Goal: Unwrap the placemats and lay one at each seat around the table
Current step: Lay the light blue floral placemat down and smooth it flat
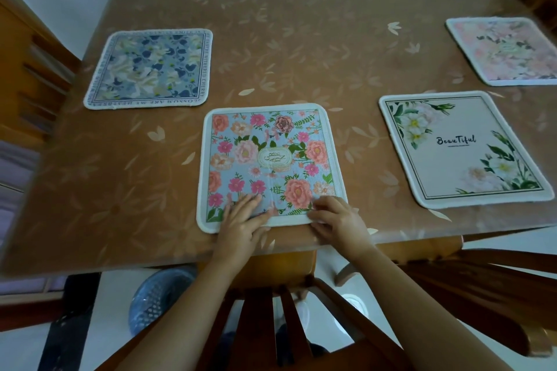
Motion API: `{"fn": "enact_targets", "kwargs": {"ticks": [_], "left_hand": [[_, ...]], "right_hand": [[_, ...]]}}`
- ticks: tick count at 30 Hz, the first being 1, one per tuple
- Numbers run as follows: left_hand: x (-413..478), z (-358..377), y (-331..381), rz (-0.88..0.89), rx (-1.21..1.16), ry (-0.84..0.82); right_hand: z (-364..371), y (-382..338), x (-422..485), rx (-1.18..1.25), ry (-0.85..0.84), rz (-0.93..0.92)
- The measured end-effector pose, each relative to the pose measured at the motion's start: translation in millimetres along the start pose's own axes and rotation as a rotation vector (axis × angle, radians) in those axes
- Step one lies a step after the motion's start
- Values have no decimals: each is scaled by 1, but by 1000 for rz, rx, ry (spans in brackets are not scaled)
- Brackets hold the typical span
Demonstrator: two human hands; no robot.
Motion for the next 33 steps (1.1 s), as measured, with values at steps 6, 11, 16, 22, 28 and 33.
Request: {"fn": "enact_targets", "kwargs": {"ticks": [6, 11, 16, 22, 28, 33], "left_hand": [[-13, -15, -16, -94, 93, -85], [-13, -20, -17, -88, 252, -198], [-13, -16, -20, -188, 335, -240], [-16, -16, -22, -271, 320, -202], [-14, -19, -25, -248, 336, -233], [-18, -22, -29, -202, 352, -225]], "right_hand": [[4, 6, -6, 25, -46, 121], [10, 1, -3, 35, -20, 170], [11, 1, -3, 45, -8, 201], [13, -3, -3, 60, -11, 218], [15, -3, -4, 70, -16, 228], [18, -3, -4, 86, -9, 237]]}}
Point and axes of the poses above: each hand's wrist, its own x-axis towards the middle knuckle, its own z-axis out of the palm, y = z × x, the point moved 1 cm from there along x, towards the middle knuckle, and after that the axes turned 12 degrees about -y, right-handed, at the moved point
